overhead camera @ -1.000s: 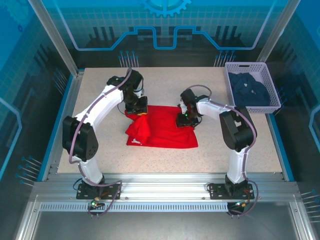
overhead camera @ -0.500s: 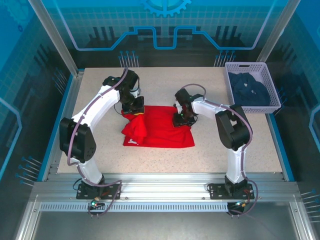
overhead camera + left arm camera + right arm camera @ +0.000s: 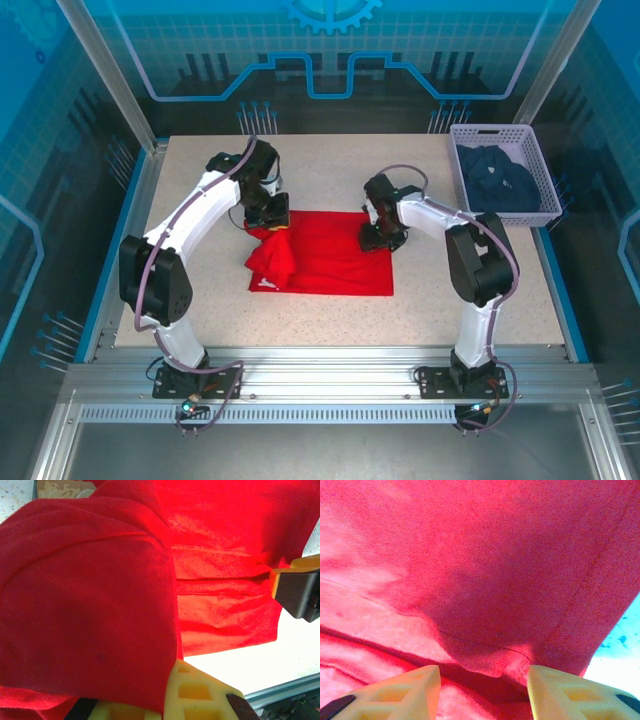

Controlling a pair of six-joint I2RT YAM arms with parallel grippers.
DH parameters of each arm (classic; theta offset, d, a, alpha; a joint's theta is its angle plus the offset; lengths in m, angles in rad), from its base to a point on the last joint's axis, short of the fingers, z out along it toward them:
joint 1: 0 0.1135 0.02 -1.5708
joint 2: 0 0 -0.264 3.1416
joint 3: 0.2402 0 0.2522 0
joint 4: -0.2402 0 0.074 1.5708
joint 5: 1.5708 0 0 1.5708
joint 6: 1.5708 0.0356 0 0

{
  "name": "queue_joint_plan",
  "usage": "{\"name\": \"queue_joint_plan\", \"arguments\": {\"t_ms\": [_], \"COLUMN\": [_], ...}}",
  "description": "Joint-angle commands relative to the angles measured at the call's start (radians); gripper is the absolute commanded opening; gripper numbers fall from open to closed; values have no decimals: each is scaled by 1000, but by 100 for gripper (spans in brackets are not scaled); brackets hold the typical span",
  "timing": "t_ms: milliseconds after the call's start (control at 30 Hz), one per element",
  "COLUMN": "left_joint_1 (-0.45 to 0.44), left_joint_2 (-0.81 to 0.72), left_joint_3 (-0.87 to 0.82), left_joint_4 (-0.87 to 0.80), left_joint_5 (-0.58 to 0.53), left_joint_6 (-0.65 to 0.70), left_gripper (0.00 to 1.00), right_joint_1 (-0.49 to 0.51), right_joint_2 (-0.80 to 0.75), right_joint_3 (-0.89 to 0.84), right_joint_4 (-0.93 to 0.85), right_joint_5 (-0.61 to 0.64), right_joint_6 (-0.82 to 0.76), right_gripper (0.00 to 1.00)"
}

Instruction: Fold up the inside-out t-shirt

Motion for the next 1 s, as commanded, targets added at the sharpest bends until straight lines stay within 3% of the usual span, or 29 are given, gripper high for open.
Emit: {"name": "queue_joint_plan", "arguments": {"t_ms": [0,267,300,400,467,567,733,867,967], "left_joint_1": [-19,-129,-166,-278,-324,-334,-288,-151,-68], "left_joint_2": [-3,87,114,226,322,386,226,-38,-221], "left_joint_3": [16,76,83,109,208,316,172,-172,-380], "left_joint_4": [-14,100,166,415,447,425,436,542,560], "left_joint_5": [24,67,77,117,142,163,140,175,151], "left_joint_6": [6,-131,-191,-375,-399,-378,-261,-259,-222], "left_gripper": [0,1,11,53,70,81,84,83,83], "right_joint_1": [-17,-101,-121,-171,-199,-223,-190,-69,23], "right_joint_2": [-69,-143,-157,-204,-241,-305,-391,-454,-406], "right_joint_3": [-5,-72,-92,-156,-201,-265,-330,-380,-327], "right_joint_4": [-10,-3,2,17,23,37,97,257,344], "right_joint_5": [-39,-24,-24,-21,-20,-30,-60,-108,-112], "right_joint_6": [-2,-21,-21,-23,-20,-12,18,41,16], "right_gripper": [51,51,51,51,51,51,51,56,60]}}
